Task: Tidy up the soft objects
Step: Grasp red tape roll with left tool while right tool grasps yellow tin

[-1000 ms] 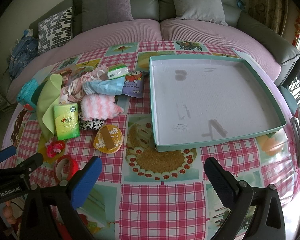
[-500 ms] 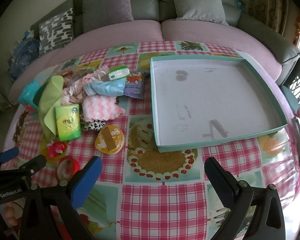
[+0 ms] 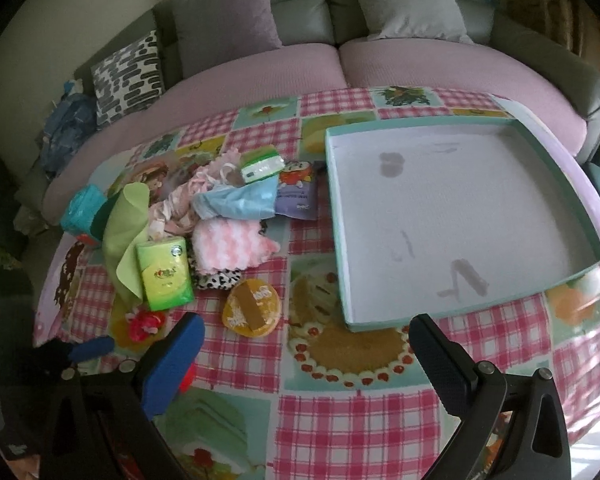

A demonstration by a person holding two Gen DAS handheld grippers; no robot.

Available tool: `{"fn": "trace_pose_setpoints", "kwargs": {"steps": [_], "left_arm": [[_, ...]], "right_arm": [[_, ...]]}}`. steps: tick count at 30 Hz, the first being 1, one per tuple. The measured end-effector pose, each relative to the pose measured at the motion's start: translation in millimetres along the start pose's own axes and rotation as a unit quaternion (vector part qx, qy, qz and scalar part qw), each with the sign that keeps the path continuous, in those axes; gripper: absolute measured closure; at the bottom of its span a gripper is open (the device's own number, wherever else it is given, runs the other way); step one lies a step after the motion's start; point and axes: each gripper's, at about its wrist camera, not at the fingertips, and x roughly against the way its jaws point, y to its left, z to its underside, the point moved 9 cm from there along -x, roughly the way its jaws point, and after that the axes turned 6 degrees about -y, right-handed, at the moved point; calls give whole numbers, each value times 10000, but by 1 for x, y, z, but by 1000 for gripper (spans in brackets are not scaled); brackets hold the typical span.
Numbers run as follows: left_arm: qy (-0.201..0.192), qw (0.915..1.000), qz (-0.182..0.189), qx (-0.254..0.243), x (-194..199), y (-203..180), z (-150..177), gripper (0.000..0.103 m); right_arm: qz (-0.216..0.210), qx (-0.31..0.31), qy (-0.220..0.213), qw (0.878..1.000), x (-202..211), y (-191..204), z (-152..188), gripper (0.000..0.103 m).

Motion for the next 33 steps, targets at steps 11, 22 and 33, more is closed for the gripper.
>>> {"fn": "trace_pose_setpoints", "kwargs": {"steps": [11, 22, 33], "left_arm": [[474, 9989, -11, -21, -28, -6, 8, 30], [425, 9990, 115, 125, -28, -1, 9, 49], [284, 9982, 264, 453, -21, 26, 11, 49]], "right_arm": [[-298, 328, 246, 9987, -23, 31, 5, 4], [-407, 459, 650, 9960, -51, 40, 22, 30], [-153, 752, 1013, 9919, -84, 43, 32, 38]]}}
